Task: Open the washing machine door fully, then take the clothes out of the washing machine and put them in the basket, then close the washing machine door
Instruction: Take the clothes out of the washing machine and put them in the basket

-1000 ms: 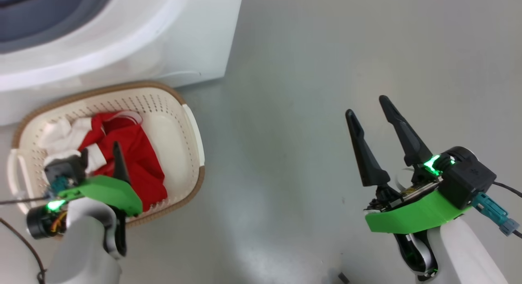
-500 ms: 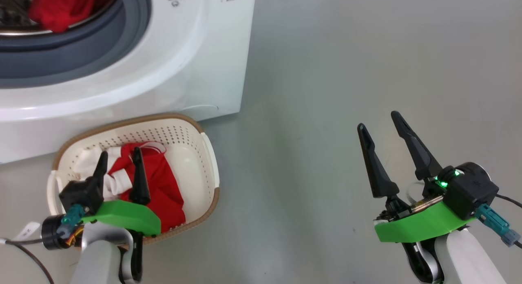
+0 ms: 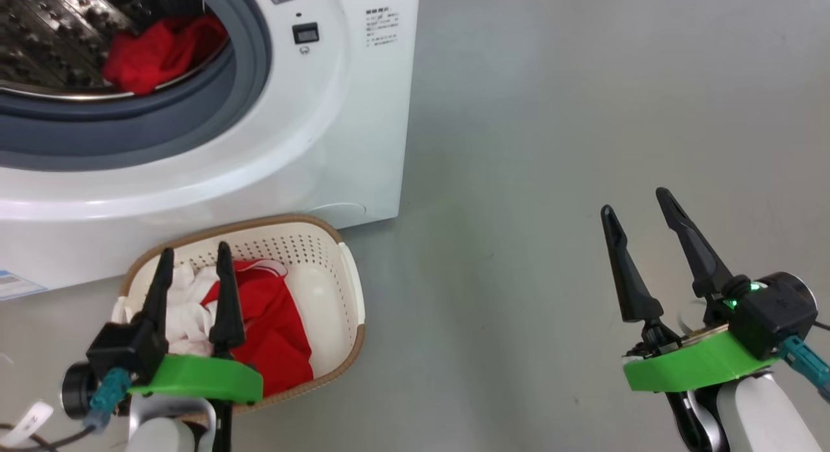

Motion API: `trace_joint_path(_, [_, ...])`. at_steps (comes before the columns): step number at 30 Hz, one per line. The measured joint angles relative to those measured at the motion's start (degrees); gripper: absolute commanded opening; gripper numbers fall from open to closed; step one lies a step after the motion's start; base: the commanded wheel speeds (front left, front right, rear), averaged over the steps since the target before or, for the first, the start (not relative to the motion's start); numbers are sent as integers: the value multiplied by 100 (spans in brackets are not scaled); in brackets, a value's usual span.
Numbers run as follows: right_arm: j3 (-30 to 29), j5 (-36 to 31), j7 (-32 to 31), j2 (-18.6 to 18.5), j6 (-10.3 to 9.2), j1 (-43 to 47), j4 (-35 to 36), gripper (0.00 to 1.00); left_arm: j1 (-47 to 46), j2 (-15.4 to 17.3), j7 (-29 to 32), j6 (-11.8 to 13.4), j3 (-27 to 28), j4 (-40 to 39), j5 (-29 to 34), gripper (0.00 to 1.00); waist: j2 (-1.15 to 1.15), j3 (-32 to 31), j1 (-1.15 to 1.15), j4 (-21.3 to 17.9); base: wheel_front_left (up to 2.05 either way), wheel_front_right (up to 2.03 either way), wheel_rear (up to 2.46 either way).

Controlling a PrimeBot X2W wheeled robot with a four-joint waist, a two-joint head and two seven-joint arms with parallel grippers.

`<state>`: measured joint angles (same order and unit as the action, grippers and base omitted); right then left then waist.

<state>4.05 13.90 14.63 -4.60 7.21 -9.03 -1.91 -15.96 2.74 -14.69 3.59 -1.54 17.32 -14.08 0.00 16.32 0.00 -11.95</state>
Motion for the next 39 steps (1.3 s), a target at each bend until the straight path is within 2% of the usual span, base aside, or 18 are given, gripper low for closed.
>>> trace_joint_path(10, [-254, -243, 0, 65, 0, 416, 69, 100, 769, -3, -1, 148, 89, -836, 304, 100, 0, -397, 0, 31, 0, 0, 0])
trace_joint_path(25, [-568, -534, 0, 165, 0, 986, 308, 100, 1732, -2, 0, 144, 149, -1238, 304, 100, 0, -862, 0, 138, 0, 0, 0])
trace_joint_path(39, [-638, -637, 0, 202, 0, 1131, 424, 100, 1849, -2, 0, 154, 78, -1389, 303, 100, 0, -982, 0, 141, 0, 0, 0])
